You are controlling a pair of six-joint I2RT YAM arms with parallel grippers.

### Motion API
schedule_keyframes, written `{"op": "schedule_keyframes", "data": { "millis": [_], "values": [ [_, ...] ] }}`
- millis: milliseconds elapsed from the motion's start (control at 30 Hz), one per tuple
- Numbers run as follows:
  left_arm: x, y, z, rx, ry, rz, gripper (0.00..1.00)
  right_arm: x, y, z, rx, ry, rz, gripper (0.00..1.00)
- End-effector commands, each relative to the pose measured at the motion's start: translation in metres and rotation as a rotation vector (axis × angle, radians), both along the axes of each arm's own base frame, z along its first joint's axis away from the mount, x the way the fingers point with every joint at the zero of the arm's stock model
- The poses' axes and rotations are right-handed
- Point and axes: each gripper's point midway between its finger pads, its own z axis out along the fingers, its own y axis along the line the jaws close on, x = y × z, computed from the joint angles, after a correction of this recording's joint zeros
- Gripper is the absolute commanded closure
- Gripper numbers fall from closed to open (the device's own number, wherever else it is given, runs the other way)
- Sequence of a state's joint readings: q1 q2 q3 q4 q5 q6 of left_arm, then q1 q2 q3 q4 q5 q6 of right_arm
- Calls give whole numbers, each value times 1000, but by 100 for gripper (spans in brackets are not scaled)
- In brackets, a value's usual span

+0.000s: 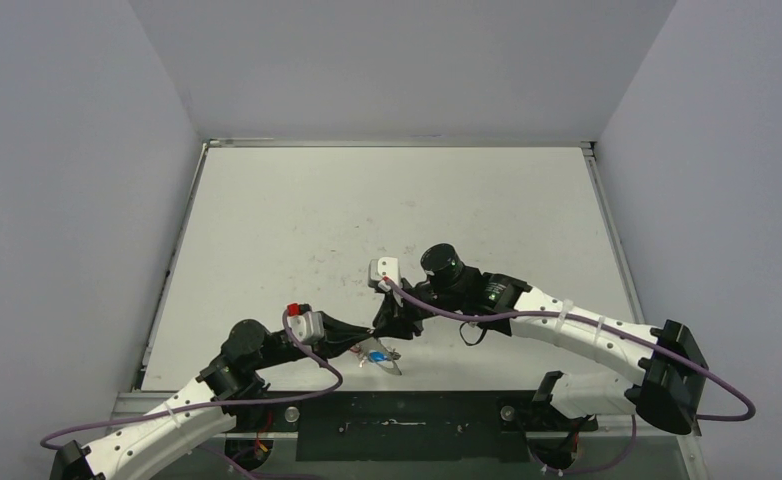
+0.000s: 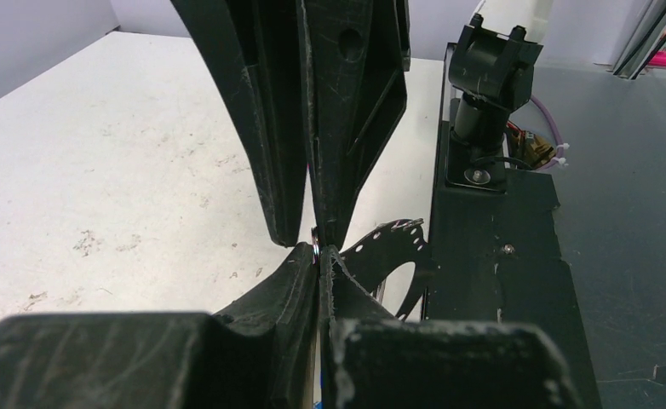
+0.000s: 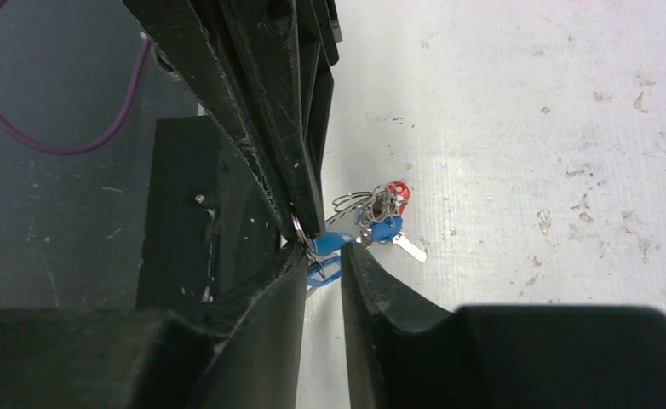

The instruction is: Put the keys on the keyring

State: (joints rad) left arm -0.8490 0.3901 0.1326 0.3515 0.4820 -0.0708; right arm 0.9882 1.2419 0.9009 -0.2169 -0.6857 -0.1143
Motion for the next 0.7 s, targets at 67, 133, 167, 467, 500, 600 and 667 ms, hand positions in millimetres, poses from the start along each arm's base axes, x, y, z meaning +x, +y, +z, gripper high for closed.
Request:
{"op": "schedule_keyframes", "data": {
  "millis": [67,133,167,467,500,600,667],
  "values": [
    [-3,0,40,-98,-79,-12,100,0,15,23,99,-21,33,92],
    [-3,0,39,-96,-76,-12,100,0,15,24,101,-22,37,100],
    [-3,0,39,-95,-73,-13,100,-1,14,24,102,-24,39,100],
    [0,3,40,-63,-54,13,92,1,1,27,45,-58,15,100],
    [1,4,37,-47,-46,20,86,4,-1,28,28,-68,4,100],
    [3,7,40,-27,-45,43,78,3,-7,22,-54,-82,-4,100],
    [5,9,40,-7,-42,58,76,2,-9,19,-100,-88,-6,100]
  ]
}}
